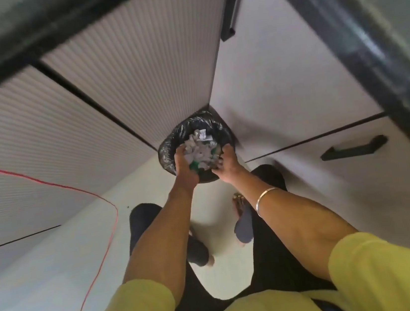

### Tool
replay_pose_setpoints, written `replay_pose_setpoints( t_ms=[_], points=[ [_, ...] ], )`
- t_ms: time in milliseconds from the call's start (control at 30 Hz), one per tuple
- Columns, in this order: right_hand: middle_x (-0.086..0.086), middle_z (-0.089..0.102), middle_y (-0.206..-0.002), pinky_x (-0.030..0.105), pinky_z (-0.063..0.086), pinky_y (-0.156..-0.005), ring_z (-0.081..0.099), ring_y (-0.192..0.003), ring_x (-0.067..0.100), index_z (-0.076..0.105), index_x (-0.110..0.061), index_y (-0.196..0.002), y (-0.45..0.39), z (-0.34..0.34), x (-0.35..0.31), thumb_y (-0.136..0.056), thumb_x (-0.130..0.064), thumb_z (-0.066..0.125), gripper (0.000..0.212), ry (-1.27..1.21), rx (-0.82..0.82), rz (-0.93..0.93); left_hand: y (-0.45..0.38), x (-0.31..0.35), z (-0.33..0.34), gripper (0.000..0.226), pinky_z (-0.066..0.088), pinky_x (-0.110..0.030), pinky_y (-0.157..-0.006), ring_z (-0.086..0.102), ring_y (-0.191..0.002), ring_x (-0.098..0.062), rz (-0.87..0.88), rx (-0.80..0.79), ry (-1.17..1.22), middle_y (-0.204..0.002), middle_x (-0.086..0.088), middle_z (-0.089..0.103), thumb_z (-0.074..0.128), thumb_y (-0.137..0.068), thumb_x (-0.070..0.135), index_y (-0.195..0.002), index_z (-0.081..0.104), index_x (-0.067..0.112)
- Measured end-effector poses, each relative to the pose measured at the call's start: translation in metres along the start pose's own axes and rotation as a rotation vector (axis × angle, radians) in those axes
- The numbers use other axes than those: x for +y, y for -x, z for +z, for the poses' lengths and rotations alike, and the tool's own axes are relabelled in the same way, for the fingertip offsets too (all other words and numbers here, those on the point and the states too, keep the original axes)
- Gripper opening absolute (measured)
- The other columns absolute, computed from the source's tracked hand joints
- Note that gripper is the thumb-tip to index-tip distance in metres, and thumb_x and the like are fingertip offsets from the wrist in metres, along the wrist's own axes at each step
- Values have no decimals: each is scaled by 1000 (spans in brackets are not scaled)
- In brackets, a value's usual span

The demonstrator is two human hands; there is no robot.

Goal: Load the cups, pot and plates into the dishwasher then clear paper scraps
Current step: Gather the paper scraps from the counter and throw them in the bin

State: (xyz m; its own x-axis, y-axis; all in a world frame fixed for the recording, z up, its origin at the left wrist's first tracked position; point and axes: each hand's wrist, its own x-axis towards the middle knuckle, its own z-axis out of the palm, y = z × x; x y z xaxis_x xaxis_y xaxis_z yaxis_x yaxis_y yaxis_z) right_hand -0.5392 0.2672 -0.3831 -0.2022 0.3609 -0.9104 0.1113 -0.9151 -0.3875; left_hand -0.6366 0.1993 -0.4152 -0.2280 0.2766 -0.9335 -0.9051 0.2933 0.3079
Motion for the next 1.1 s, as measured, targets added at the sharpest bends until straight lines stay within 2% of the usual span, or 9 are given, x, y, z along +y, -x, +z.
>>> replay_pose_setpoints(
  t_ms=[100,133,200,300,400,567,633,733,1100],
  points=[
    [9,50,-141,36,34,-110,46,-132,25,49,-10,-137,52,10,-20,-106,-39,24,50,166,69,-38,4,1,-4,74,48,-47,-102,67,-109,-30,9,40,-163,-128,-10,66,72,-69,64,-127,64,19],
    [10,50,-143,36,36,-111,48,-131,27,48,-8,-140,69,14,-26,-107,-38,25,50,266,108,-59,25,7,2,74,47,-46,-104,64,-112,-30,11,73,-229,-131,-10,63,68,-73,65,-129,61,17],
    [14,53,-140,39,40,-110,51,-129,30,50,-6,-139,102,16,-37,-107,-31,26,47,487,98,-132,106,28,23,66,44,-42,-106,55,-122,-30,49,127,-404,-136,-9,55,53,-90,55,-138,50,10],
    [20,53,-137,39,42,-106,51,-127,34,50,2,-134,162,21,-58,-105,-16,27,41,862,86,-219,201,50,36,57,42,-42,-107,47,-130,-34,158,161,-727,-144,-16,47,42,-100,39,-146,39,5],
    [27,47,-140,42,37,-108,47,-128,38,47,9,-133,222,26,-77,-103,-6,33,37,1151,90,-257,262,63,32,47,42,-42,-105,51,-125,-39,241,148,-1030,-137,-26,52,35,-103,28,-134,51,-4],
    [22,32,-153,47,32,-113,24,-144,36,30,4,-146,299,27,-86,-102,-17,39,50,1514,57,-377,332,64,16,48,47,-45,-97,55,-115,-41,416,164,-1306,-128,-24,58,33,-100,30,-125,57,-4],
    [18,27,-157,50,31,-115,19,-147,35,26,3,-149,313,28,-87,-101,-21,41,55,1613,39,-415,339,61,9,52,48,-48,-97,54,-116,-41,424,144,-1371,-130,-25,56,31,-96,31,-125,56,-4],
    [16,22,-159,50,29,-116,18,-147,35,22,1,-152,326,30,-87,-100,-22,41,60,1715,56,-455,347,60,8,51,40,-52,-106,45,-127,-41,430,117,-1432,-138,-21,49,31,-99,29,-132,51,-3],
    [16,35,-150,48,37,-110,33,-137,35,32,0,-147,342,28,-81,-97,-24,51,59,1722,132,-575,383,58,2,51,33,-50,-112,38,-134,-42,631,118,-1632,-146,-26,39,34,-101,25,-142,36,-5]
  ],
)
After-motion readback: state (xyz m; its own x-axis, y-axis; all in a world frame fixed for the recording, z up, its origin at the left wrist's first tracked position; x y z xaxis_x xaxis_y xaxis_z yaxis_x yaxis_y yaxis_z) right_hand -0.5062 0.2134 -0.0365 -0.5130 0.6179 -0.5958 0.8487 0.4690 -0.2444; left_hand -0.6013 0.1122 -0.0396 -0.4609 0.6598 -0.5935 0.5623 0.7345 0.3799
